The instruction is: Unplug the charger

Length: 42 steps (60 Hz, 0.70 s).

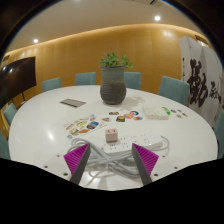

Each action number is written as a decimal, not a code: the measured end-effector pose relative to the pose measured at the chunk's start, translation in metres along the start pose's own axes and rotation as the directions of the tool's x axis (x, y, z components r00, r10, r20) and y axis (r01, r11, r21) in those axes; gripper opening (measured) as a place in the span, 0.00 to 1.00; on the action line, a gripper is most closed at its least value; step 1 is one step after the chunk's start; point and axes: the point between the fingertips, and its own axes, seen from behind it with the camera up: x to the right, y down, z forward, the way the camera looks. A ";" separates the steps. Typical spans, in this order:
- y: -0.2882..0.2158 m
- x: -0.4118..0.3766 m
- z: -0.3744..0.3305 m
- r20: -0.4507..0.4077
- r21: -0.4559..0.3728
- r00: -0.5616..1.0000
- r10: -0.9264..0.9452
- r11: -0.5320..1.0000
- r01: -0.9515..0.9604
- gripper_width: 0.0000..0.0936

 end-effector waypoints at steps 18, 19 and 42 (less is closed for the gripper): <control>-0.002 0.003 0.115 -0.070 -0.071 0.997 -0.023 0.997 0.018 0.75; -0.001 0.003 0.119 -0.071 -0.078 0.997 -0.025 0.997 0.020 0.72; 0.004 0.001 0.133 -0.068 -0.088 0.997 -0.030 0.996 0.024 0.20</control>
